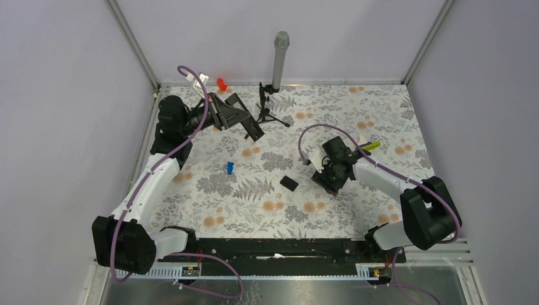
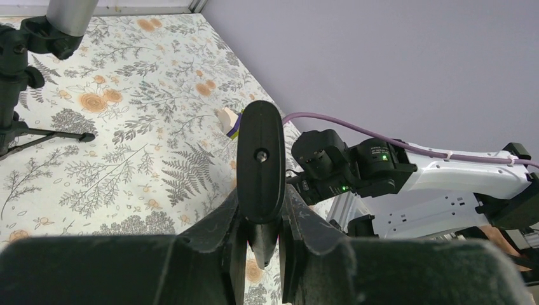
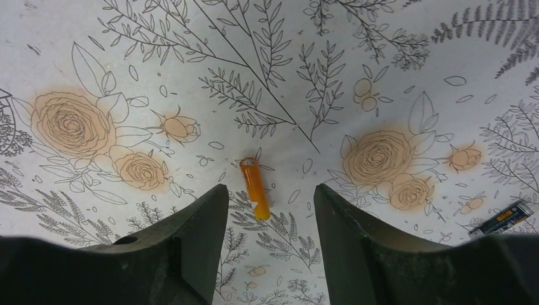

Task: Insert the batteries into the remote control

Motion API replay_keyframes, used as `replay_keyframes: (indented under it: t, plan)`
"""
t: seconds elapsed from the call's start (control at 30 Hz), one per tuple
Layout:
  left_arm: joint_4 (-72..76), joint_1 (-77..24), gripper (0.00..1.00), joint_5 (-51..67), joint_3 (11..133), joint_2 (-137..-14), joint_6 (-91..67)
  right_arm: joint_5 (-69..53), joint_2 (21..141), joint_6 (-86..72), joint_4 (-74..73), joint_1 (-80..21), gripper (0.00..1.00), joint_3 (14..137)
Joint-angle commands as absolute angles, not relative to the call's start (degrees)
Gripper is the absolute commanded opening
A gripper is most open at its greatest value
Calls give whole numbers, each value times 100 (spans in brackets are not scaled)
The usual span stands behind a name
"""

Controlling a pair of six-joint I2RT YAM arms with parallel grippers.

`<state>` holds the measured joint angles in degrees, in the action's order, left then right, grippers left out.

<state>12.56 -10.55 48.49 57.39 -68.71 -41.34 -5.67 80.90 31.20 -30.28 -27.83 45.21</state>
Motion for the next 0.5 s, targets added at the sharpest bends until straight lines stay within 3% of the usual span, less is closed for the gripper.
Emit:
replay_keyframes:
  t: [0.0, 0.47]
  plan:
    - [1607, -1016, 0, 4660, 5565, -6556, -3930, -341, 8146, 3204, -2911, -2954, 59, 4424]
    - [2082, -923, 0, 4800, 5244, -6540, -4165, -202, 8283, 3019, -2547, -2980, 43, 4004]
